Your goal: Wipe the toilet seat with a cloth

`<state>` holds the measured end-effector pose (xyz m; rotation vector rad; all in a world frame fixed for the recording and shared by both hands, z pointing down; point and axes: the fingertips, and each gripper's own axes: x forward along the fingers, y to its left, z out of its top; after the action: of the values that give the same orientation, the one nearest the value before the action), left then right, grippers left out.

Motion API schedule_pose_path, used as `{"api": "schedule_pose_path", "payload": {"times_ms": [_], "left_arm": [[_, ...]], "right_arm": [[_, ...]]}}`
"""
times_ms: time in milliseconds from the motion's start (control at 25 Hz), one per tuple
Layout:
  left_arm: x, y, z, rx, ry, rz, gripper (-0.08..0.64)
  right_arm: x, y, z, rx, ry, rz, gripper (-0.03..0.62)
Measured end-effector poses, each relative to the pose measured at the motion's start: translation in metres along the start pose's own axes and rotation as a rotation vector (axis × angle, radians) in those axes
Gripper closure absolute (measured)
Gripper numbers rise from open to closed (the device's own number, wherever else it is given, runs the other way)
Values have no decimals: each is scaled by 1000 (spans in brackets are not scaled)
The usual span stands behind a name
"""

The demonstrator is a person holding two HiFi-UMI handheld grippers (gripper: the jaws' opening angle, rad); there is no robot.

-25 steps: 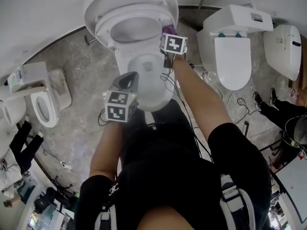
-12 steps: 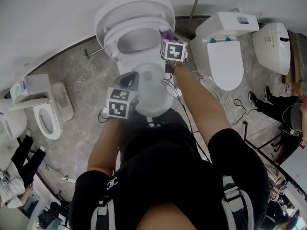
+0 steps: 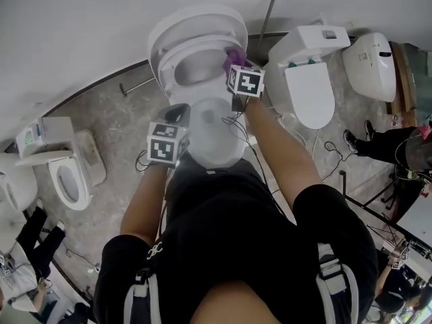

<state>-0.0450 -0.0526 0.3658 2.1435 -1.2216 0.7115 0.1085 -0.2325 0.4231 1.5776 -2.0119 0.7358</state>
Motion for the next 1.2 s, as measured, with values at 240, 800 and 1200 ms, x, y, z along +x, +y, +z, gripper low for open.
{"api": "schedule_pose_path", "payload": {"times_ms": [240, 800, 1200], "left_arm": [[-24, 22, -7, -4, -9, 13, 566], [-68, 59, -14, -5, -73, -4, 566], [-72, 72, 3, 36, -96, -20, 566]], "right_arm": [[9, -3, 24, -13, 42, -84, 532], [-5, 78, 49, -180, -17, -74, 532], [-23, 146, 44, -345, -57, 117, 532]]}}
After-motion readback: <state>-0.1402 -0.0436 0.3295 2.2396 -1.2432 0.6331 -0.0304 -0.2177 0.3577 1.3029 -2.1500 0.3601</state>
